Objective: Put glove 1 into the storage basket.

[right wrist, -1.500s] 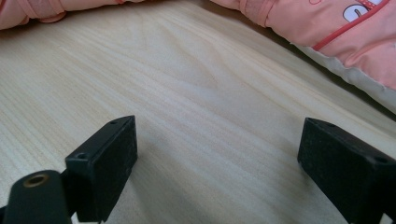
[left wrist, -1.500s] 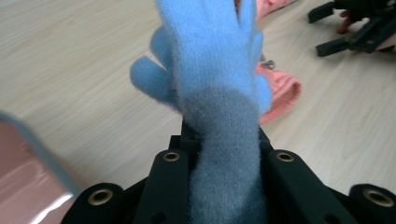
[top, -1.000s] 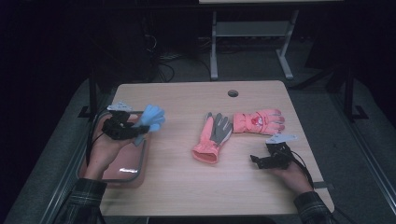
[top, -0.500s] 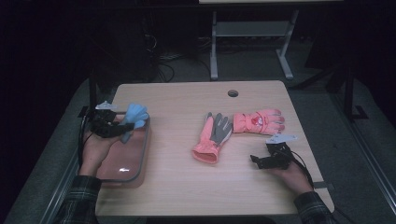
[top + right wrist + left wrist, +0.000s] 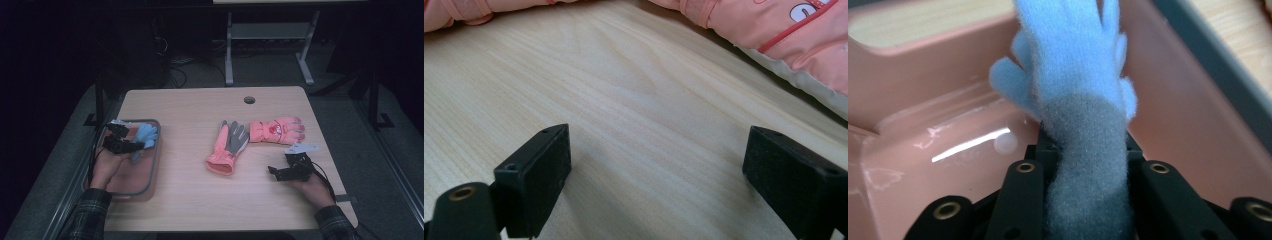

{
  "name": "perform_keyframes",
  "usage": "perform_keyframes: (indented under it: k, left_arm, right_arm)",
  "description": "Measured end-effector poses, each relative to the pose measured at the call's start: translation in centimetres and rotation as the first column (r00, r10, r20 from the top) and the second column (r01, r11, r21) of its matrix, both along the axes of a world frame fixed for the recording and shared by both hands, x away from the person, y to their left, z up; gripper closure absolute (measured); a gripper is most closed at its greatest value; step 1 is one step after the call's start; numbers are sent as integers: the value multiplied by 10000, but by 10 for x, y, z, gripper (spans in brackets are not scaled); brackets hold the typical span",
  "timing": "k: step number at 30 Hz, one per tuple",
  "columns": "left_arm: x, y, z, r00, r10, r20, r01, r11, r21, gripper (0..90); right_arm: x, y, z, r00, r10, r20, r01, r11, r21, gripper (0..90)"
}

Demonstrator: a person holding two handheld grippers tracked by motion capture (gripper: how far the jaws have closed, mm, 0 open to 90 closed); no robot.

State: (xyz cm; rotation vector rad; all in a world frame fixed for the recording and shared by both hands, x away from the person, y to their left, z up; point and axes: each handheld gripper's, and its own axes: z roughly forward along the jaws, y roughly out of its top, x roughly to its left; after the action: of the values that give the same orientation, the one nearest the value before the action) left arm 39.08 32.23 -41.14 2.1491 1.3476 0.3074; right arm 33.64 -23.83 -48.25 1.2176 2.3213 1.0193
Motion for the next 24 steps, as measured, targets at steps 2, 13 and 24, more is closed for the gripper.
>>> perform_keyframes:
  k: [2, 13, 24]
  left_arm:
    - [0, 0, -4, 9999, 37, -126, -37, 10000, -29, 705]
    - [5, -1, -16, 9966, 128, -818, -92, 9990, 437, 465]
    - [-4, 1, 4, 9992, 402, -11, -402, 9990, 175, 200]
  right_arm:
    - [0, 0, 0, 10000, 4, -2, -4, 10000, 3, 114]
    - [0, 0, 0, 10000, -6, 2, 6, 10000, -2, 114]
    - [0, 0, 0, 10000, 13, 16, -13, 10000, -30, 114]
